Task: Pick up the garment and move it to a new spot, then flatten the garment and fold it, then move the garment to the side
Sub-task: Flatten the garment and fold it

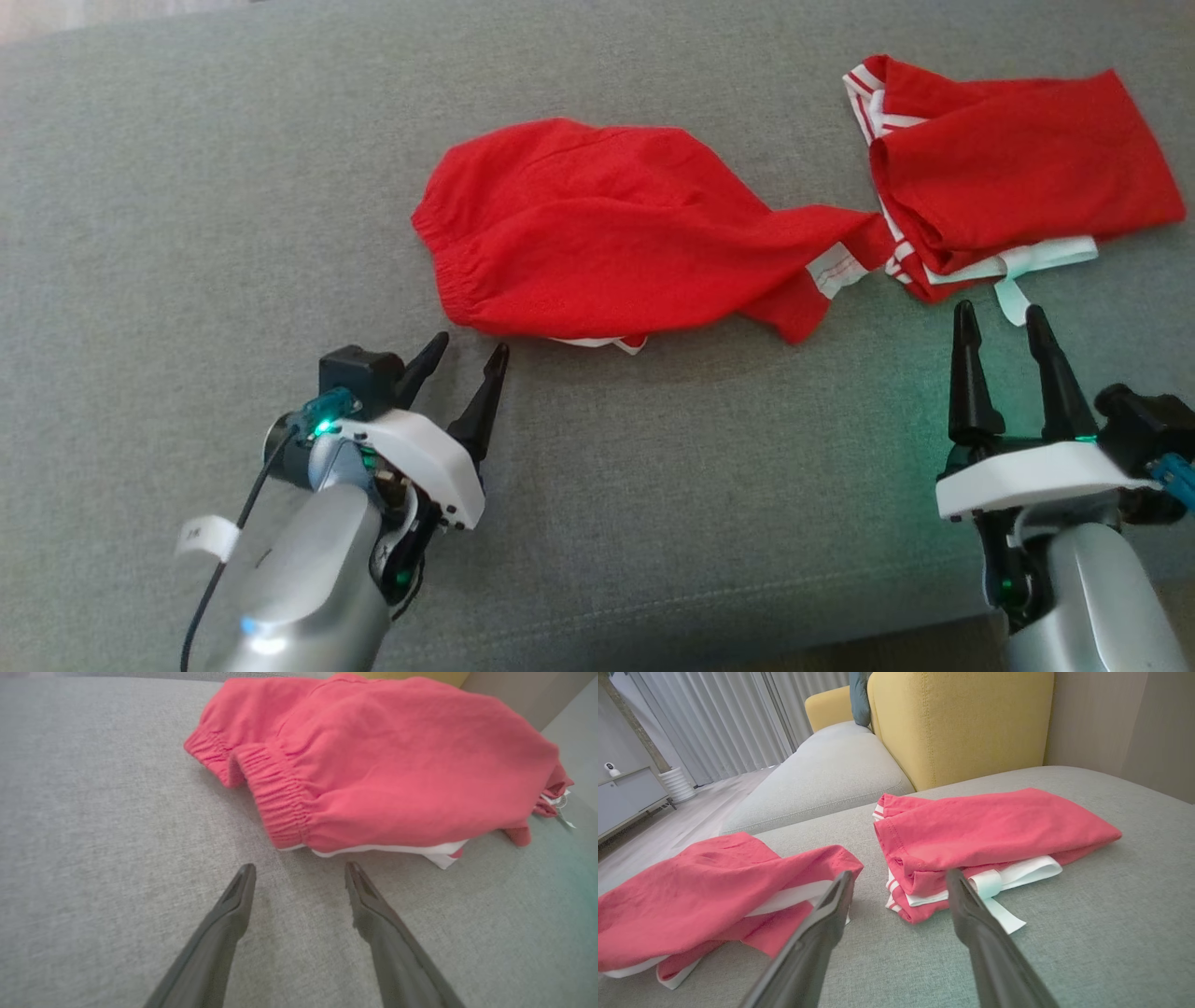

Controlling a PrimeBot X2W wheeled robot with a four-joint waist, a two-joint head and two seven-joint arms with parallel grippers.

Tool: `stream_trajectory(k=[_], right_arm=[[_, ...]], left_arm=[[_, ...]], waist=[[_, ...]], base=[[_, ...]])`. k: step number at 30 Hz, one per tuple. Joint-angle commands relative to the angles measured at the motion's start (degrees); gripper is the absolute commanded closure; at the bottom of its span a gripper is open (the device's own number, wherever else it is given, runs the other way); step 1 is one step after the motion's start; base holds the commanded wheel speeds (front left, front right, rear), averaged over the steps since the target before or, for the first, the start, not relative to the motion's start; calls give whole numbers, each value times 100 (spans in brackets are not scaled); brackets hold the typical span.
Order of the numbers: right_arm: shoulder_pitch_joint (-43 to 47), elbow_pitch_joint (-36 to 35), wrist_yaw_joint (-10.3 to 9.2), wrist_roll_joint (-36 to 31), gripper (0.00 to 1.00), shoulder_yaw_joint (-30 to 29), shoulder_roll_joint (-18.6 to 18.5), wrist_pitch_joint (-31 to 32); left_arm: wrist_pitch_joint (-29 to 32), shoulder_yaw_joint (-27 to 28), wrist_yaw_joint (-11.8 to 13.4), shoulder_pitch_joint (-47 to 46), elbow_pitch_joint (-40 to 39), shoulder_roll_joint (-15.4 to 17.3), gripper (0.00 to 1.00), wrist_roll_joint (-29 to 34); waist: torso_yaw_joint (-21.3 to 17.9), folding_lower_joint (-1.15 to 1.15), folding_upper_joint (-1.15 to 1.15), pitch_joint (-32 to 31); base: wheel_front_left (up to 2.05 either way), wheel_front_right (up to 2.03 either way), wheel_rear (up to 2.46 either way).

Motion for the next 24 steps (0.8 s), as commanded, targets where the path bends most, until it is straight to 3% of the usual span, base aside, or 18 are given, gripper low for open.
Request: stream_trajectory(k=[1,22,23,24], right_arm=[[-161,-210,37,-36,0,125,-23,15],[-164,-266,37,-31,0,133,-23,71],[-167,-260,37,-29,0,130,-23,69],[-169,-253,37,-28,0,125,-23,68]], left_arm=[[-93,116,-33,-255,-89,112,0,-89],[-378,-515,-35,-879,510,249,0,-461],[-379,-542,-35,-894,509,254,27,-476],[-380,-557,-35,-909,492,262,62,-488]], waist=[[-26,0,0,16],[-101,0,0,124],[-99,0,0,129],[-95,0,0,133]], base=[[0,0,0],[0,0,0],[0,0,0],[0,0,0]])
